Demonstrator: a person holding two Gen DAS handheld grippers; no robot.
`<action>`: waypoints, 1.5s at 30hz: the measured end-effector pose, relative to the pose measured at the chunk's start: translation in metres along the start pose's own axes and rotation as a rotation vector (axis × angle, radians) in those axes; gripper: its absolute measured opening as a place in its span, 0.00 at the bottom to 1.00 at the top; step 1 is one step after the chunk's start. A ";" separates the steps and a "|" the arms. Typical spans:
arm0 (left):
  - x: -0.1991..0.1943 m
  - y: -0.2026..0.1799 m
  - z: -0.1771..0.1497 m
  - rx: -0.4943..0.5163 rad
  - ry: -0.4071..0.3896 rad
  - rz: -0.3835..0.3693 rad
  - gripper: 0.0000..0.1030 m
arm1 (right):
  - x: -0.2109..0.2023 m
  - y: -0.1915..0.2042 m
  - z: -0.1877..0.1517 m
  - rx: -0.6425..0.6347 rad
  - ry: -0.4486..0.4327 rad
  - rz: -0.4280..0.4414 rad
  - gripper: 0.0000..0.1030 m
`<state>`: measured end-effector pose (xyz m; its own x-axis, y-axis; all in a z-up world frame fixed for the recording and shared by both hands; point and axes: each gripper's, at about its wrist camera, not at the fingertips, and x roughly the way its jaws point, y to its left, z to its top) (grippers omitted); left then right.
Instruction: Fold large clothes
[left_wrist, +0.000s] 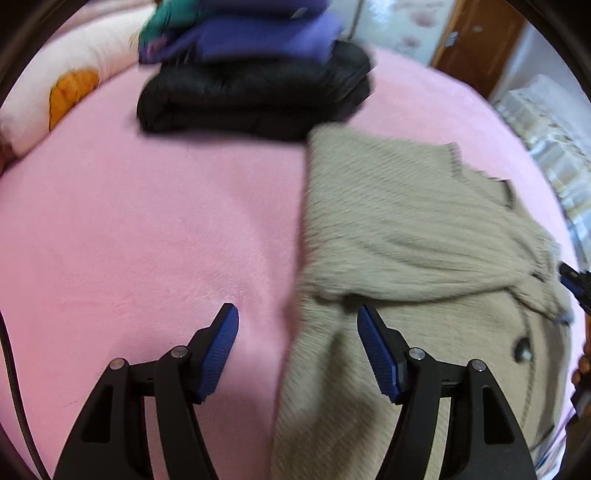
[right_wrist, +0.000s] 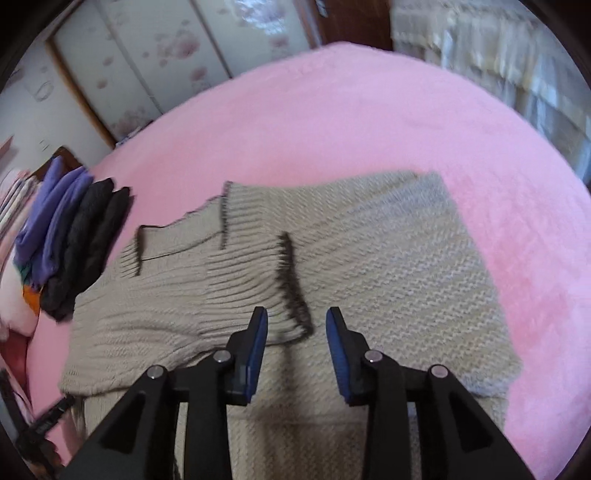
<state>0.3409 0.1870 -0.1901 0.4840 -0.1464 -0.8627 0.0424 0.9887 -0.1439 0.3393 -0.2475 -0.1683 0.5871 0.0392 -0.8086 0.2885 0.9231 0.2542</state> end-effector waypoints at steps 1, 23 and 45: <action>-0.011 -0.006 0.000 0.021 -0.036 -0.013 0.65 | -0.005 0.008 -0.003 -0.034 -0.017 0.023 0.32; 0.083 -0.077 0.032 0.066 0.056 0.026 0.60 | 0.082 0.093 -0.010 -0.193 0.117 0.123 0.00; -0.017 -0.079 0.004 0.013 0.024 -0.030 0.67 | -0.076 0.018 -0.045 -0.066 0.017 0.218 0.03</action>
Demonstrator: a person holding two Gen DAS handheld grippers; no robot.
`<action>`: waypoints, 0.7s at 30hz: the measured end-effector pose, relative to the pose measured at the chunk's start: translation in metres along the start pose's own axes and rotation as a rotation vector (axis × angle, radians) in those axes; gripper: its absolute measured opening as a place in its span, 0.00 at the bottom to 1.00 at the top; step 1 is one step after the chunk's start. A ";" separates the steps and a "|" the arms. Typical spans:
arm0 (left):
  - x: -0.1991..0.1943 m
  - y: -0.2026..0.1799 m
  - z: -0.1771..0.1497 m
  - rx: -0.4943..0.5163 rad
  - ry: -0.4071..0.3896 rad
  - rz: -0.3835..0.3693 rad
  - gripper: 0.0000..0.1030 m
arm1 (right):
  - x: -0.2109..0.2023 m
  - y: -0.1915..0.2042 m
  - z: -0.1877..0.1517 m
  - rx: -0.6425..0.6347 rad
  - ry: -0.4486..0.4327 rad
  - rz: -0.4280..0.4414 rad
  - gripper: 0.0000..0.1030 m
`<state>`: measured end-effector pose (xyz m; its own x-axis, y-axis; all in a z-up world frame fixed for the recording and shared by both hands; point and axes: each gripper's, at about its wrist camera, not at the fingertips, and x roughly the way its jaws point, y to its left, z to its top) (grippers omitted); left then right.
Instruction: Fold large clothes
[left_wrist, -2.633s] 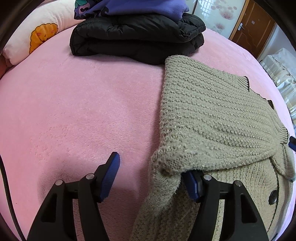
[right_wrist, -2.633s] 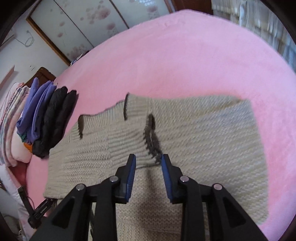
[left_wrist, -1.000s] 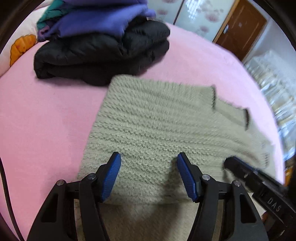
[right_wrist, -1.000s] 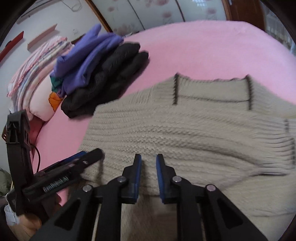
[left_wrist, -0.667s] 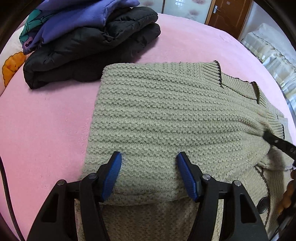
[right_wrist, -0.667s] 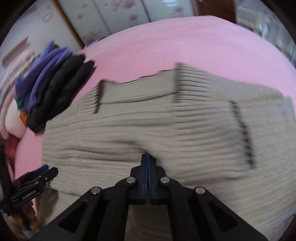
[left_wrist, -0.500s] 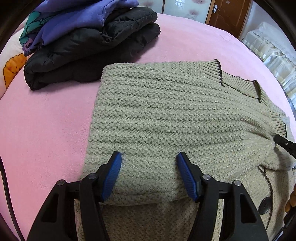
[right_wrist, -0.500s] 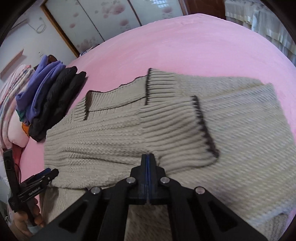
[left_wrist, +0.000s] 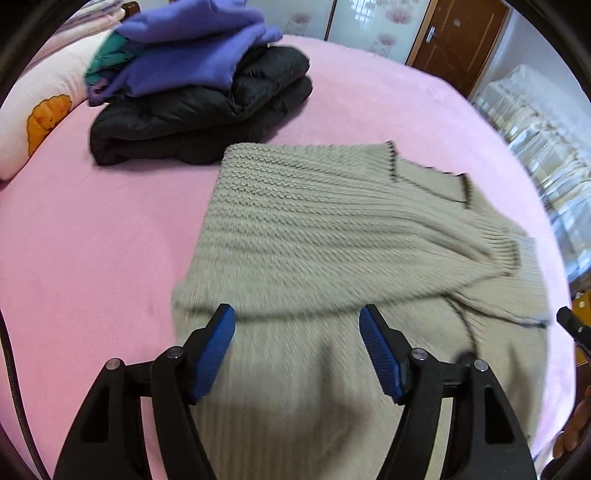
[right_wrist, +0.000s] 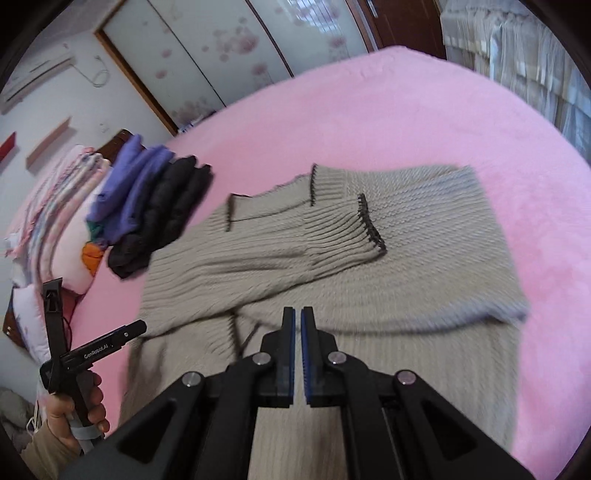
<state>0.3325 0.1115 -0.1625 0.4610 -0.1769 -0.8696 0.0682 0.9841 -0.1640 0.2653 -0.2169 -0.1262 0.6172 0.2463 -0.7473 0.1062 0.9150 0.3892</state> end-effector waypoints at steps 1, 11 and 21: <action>-0.013 -0.001 -0.005 -0.001 -0.011 -0.008 0.67 | -0.013 0.002 -0.004 -0.007 -0.014 -0.003 0.03; -0.153 -0.019 -0.068 0.050 -0.184 -0.048 0.78 | -0.114 0.028 -0.042 -0.090 -0.104 -0.043 0.03; -0.234 -0.039 -0.100 0.097 -0.299 -0.034 0.87 | -0.194 0.051 -0.072 -0.175 -0.219 -0.065 0.03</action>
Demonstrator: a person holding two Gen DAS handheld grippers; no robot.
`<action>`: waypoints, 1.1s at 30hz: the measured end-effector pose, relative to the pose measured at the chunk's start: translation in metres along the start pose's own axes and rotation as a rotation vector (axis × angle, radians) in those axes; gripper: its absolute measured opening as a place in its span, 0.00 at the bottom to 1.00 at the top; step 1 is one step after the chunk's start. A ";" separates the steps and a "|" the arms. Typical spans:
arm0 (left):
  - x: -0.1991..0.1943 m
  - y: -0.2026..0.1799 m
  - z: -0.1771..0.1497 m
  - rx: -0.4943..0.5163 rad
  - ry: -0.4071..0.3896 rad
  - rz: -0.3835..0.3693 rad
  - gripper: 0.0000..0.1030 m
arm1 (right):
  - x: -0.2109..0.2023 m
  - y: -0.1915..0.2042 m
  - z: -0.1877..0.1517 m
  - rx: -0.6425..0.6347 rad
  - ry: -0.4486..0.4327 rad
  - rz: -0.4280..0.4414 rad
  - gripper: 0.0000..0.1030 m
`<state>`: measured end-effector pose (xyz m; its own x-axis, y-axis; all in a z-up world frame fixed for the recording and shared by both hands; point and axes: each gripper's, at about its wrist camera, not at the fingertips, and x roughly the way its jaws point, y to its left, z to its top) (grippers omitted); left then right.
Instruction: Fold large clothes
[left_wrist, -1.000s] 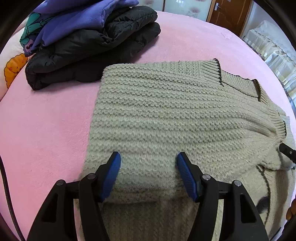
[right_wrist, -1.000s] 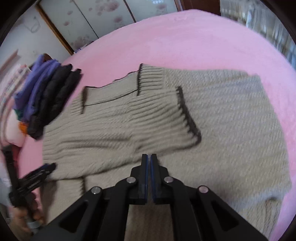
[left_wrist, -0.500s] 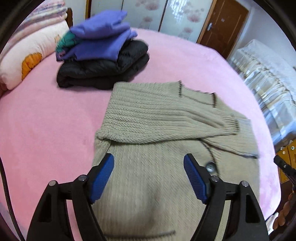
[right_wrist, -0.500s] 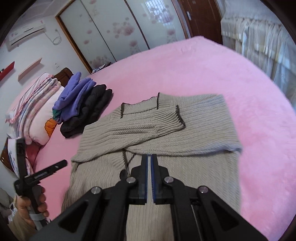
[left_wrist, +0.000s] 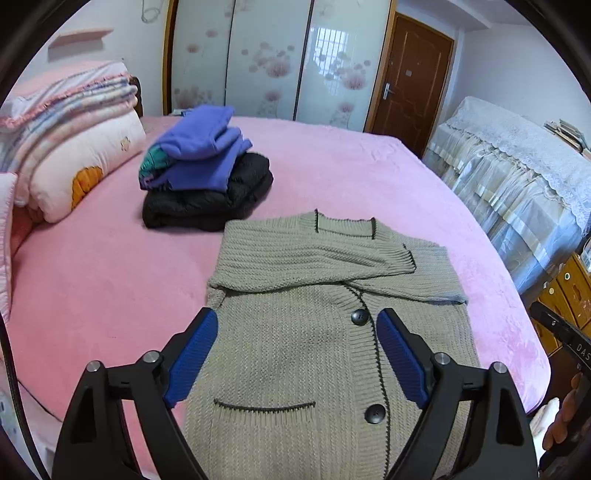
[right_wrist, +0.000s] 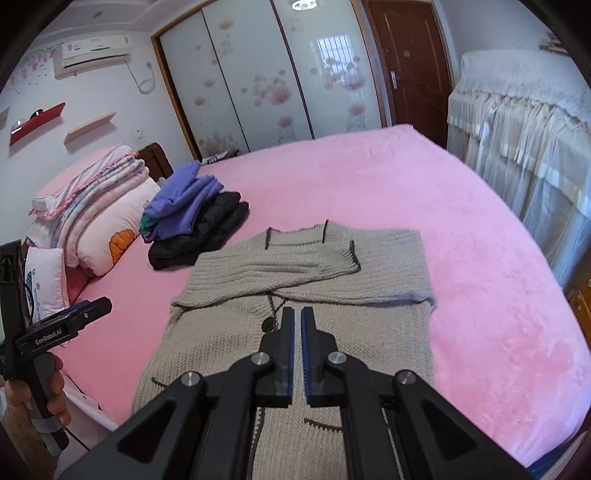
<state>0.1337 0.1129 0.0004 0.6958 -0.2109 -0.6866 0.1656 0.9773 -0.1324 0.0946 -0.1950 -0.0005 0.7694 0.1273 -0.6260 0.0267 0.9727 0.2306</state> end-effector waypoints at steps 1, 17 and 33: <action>-0.008 -0.001 -0.001 -0.001 -0.013 0.000 0.89 | -0.010 0.002 0.000 -0.008 -0.020 -0.005 0.03; -0.067 0.017 -0.058 -0.019 -0.080 0.001 0.95 | -0.082 0.017 -0.045 -0.166 -0.101 -0.068 0.27; -0.003 0.115 -0.178 -0.004 0.135 -0.064 0.96 | -0.040 -0.050 -0.147 -0.155 0.173 -0.065 0.42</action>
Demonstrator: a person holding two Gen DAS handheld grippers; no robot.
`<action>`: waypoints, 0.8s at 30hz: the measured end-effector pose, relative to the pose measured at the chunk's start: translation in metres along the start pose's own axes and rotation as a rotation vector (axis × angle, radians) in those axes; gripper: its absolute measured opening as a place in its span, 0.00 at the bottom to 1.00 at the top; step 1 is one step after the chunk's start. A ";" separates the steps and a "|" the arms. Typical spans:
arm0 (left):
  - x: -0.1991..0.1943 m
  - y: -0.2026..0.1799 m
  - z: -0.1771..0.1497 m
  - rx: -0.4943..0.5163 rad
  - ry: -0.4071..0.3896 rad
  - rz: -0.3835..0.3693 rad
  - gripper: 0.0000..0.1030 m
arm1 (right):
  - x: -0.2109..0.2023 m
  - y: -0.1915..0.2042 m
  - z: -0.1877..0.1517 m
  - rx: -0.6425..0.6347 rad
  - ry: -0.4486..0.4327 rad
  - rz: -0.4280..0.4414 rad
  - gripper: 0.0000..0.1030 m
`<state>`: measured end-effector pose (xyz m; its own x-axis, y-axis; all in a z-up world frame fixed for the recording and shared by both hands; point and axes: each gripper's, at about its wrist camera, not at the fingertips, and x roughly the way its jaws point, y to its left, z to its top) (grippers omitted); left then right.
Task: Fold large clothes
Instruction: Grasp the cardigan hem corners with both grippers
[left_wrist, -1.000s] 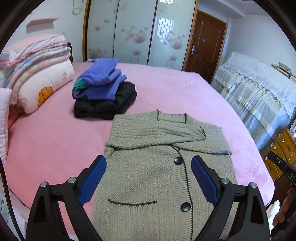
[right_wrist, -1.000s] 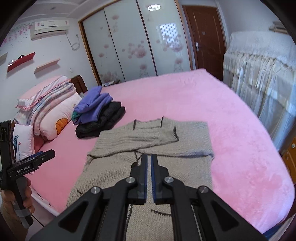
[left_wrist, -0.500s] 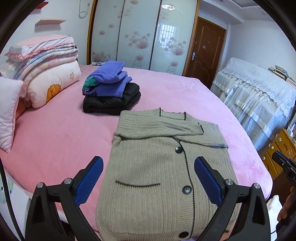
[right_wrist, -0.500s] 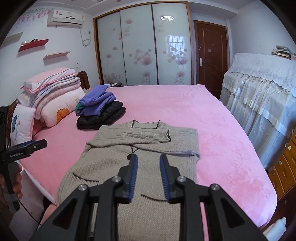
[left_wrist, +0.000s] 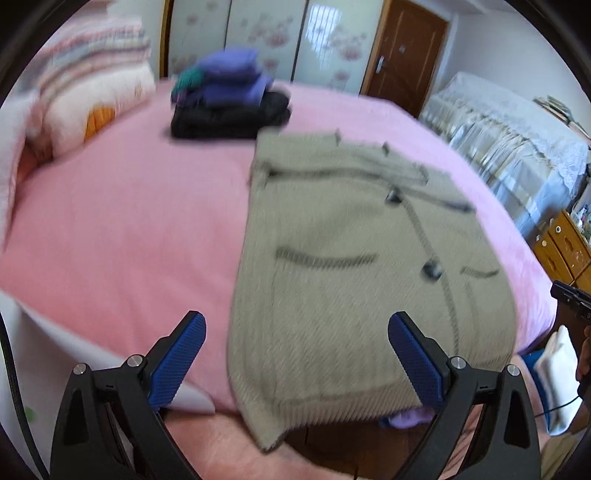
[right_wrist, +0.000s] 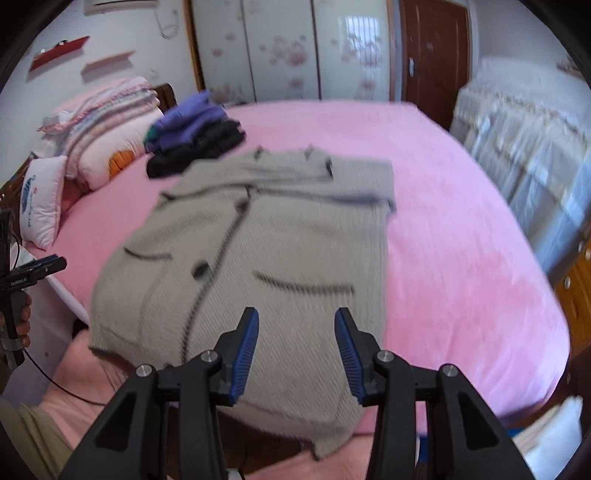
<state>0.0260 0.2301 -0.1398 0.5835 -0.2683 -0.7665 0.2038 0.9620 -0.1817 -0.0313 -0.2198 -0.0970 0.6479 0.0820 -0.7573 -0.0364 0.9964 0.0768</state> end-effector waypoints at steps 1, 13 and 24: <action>0.012 0.010 -0.010 -0.024 0.031 -0.010 0.96 | 0.005 -0.005 -0.007 0.012 0.018 -0.002 0.42; 0.075 0.042 -0.055 -0.050 0.247 -0.050 0.84 | 0.067 -0.068 -0.080 0.197 0.290 0.031 0.42; 0.098 0.045 -0.059 -0.051 0.282 -0.045 0.74 | 0.097 -0.068 -0.097 0.232 0.361 0.121 0.42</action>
<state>0.0457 0.2496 -0.2596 0.3319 -0.2936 -0.8965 0.1809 0.9525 -0.2449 -0.0400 -0.2770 -0.2385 0.3409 0.2408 -0.9088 0.1026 0.9513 0.2905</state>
